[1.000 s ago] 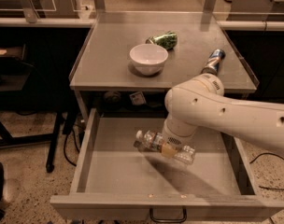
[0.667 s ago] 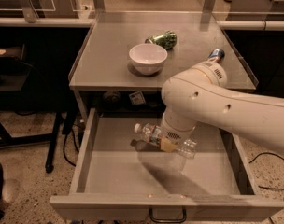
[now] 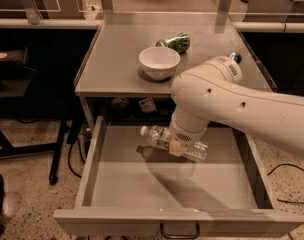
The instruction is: Pick water bottle from top drawer and place on counter
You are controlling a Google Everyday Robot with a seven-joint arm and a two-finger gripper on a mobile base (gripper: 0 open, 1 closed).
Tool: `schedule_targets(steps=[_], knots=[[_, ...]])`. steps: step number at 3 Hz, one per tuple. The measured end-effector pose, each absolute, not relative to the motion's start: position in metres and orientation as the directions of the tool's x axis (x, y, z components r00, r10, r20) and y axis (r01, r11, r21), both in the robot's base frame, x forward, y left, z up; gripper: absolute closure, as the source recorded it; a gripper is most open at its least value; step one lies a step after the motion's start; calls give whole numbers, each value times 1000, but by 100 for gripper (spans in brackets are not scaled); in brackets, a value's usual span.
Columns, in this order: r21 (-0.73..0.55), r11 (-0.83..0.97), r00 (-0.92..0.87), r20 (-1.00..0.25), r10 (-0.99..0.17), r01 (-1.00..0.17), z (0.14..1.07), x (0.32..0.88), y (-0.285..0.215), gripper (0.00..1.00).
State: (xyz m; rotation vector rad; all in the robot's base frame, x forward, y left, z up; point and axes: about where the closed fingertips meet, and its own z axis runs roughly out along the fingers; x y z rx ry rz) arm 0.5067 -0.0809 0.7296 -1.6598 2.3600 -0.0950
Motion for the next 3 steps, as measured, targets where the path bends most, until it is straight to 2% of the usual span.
schedule_targets(steps=[2,3], knots=[[-279,239,-180,-224,-958,-930,818,543,-33,100],[-289,234,-169,-233,-958,-928,827,547,-28,100]])
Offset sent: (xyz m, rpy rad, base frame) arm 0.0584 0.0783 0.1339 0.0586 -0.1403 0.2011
